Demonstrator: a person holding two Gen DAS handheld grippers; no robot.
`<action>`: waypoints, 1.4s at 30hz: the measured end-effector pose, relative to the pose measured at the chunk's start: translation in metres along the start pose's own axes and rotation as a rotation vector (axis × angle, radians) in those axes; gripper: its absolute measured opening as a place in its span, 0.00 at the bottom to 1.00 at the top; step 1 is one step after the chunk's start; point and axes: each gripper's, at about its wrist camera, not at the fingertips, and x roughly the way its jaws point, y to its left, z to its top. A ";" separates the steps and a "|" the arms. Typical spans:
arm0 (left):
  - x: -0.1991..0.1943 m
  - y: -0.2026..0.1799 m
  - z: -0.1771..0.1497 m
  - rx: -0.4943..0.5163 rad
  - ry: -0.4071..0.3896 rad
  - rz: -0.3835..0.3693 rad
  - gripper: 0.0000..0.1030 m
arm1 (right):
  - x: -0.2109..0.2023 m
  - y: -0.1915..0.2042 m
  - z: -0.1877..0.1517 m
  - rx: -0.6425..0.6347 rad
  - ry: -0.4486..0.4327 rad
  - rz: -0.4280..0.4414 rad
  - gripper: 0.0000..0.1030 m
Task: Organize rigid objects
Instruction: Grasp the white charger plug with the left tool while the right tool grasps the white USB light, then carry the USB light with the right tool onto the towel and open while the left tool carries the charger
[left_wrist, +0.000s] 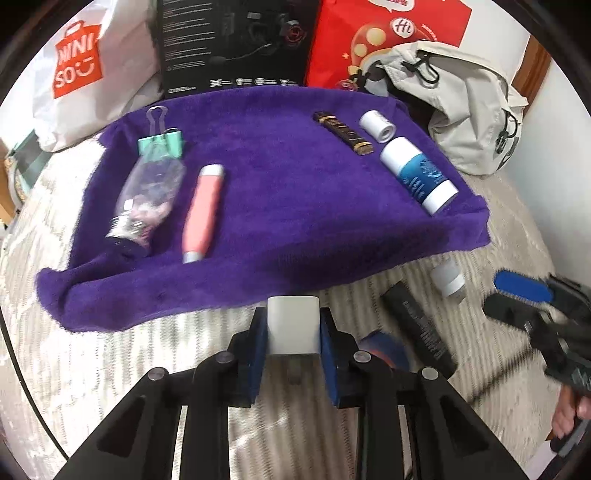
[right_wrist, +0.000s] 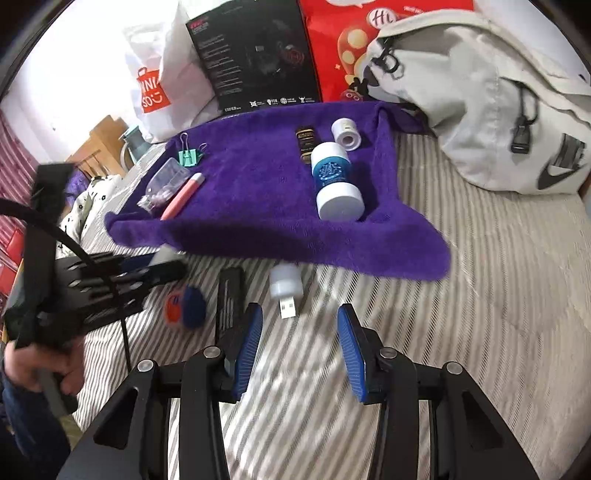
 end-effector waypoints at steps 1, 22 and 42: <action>-0.001 0.003 -0.001 -0.002 0.000 0.007 0.25 | 0.007 0.001 0.002 -0.006 0.003 -0.009 0.41; -0.009 0.027 -0.013 -0.056 -0.030 -0.068 0.25 | 0.036 0.023 0.007 -0.141 0.034 -0.129 0.23; -0.023 0.035 -0.013 -0.071 -0.042 -0.069 0.25 | 0.024 0.020 0.005 -0.133 0.039 -0.074 0.23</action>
